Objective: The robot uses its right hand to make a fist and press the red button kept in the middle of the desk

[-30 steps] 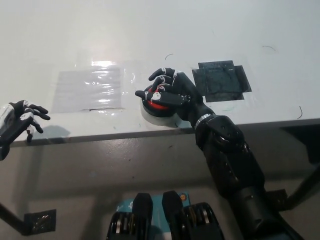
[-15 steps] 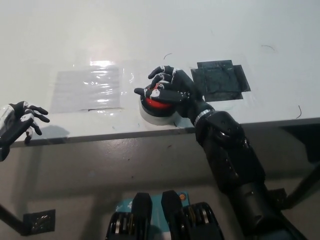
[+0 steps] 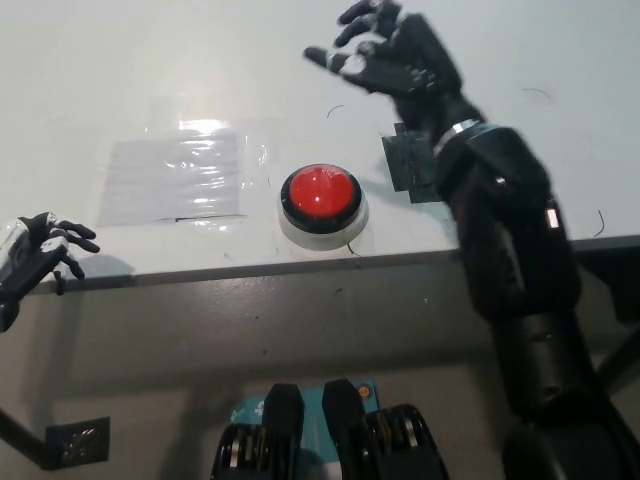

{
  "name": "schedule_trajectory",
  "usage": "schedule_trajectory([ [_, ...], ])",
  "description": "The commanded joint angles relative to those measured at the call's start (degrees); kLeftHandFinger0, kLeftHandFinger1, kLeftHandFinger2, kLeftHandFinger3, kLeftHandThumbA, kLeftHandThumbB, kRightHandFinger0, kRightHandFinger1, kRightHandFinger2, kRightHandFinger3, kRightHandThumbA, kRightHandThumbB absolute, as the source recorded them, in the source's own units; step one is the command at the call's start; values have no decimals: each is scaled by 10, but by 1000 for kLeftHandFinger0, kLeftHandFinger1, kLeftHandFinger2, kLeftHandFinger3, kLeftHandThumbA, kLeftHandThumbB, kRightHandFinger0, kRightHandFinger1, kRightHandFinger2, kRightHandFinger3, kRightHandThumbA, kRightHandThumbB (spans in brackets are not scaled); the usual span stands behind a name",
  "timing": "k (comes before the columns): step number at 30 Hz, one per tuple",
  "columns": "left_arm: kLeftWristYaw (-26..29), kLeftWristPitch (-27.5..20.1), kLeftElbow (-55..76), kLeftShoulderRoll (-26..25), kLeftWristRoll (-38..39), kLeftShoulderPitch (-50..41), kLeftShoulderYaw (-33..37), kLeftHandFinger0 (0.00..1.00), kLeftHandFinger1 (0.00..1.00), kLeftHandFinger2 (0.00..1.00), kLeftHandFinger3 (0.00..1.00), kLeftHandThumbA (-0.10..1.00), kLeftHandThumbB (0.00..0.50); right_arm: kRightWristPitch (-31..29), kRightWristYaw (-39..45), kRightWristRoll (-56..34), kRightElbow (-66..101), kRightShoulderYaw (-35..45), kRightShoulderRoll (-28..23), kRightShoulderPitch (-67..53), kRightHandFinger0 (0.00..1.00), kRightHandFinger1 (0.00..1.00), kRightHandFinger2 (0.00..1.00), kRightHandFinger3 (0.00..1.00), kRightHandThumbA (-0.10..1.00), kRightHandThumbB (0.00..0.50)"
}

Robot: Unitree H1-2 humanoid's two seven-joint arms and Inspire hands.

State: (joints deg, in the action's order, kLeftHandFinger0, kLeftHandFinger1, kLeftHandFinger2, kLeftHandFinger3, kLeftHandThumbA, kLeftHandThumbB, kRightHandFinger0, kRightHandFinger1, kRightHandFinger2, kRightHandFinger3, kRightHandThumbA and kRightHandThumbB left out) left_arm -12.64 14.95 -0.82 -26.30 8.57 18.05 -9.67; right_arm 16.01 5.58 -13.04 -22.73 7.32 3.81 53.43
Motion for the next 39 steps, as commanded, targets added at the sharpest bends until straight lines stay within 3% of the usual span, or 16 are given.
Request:
schedule_trajectory([
  [1, -2, -10, 7, -12, -2, 5, -4, 174, 298, 452, 591, 532, 0, 39, -16, -5, 58, 7, -19, 11, 101, 225, 488, 427, 1000, 396],
  [3, -1, -10, 5, -13, -3, 4, -4, 181, 300, 449, 584, 541, 0, 55, 13, -4, 92, -8, -47, -6, 363, 502, 622, 542, 1000, 393],
  [4, -2, -15, 3, -13, -3, 3, -4, 186, 303, 455, 595, 547, 0, 64, 25, -6, 111, -10, -64, -17, 443, 623, 704, 651, 1000, 404],
  [5, -2, -15, 3, -12, -1, 3, -5, 179, 299, 451, 589, 547, 0, 72, 34, -9, 134, -11, -83, -31, 497, 649, 690, 710, 1000, 395],
  [8, -5, -18, 2, -15, 1, 2, -7, 162, 285, 433, 580, 546, 0, 71, 46, -20, 158, -3, -113, -57, 446, 664, 706, 778, 1000, 378],
  [12, -1, -1, 16, -15, 2, 0, -11, 169, 291, 430, 572, 541, 0, 71, 41, -39, 177, 28, -143, -99, 465, 627, 670, 773, 1000, 356],
  [14, 1, 3, 21, -13, 3, -1, -12, 162, 285, 423, 568, 530, 0, 72, 46, -48, 201, 38, -159, -124, 480, 644, 679, 796, 1000, 314],
  [19, 0, 1, 15, -15, 6, -3, -17, 154, 272, 402, 551, 510, 0, 81, 37, -58, 246, 62, -178, -171, 502, 643, 677, 807, 1000, 352],
  [25, -2, -8, 14, -14, 7, -4, -18, 177, 289, 427, 571, 540, 0, 82, 32, -67, 272, 88, -196, -217, 447, 605, 670, 802, 1000, 321],
  [30, 0, -3, 19, -14, 6, -5, -19, 172, 305, 432, 582, 544, 0, 78, 25, -77, 290, 112, -197, -267, 469, 603, 649, 785, 1000, 354],
  [37, 2, 1, 21, -12, 8, -5, -20, 161, 302, 435, 578, 533, 0, 69, 11, -69, 291, 117, -186, -299, 368, 569, 628, 753, 1000, 331],
  [39, 4, 1, 25, -11, 4, -6, -19, 160, 300, 439, 577, 536, 0, 58, 6, -63, 284, 116, -183, -306, 396, 561, 625, 741, 1000, 320],
])
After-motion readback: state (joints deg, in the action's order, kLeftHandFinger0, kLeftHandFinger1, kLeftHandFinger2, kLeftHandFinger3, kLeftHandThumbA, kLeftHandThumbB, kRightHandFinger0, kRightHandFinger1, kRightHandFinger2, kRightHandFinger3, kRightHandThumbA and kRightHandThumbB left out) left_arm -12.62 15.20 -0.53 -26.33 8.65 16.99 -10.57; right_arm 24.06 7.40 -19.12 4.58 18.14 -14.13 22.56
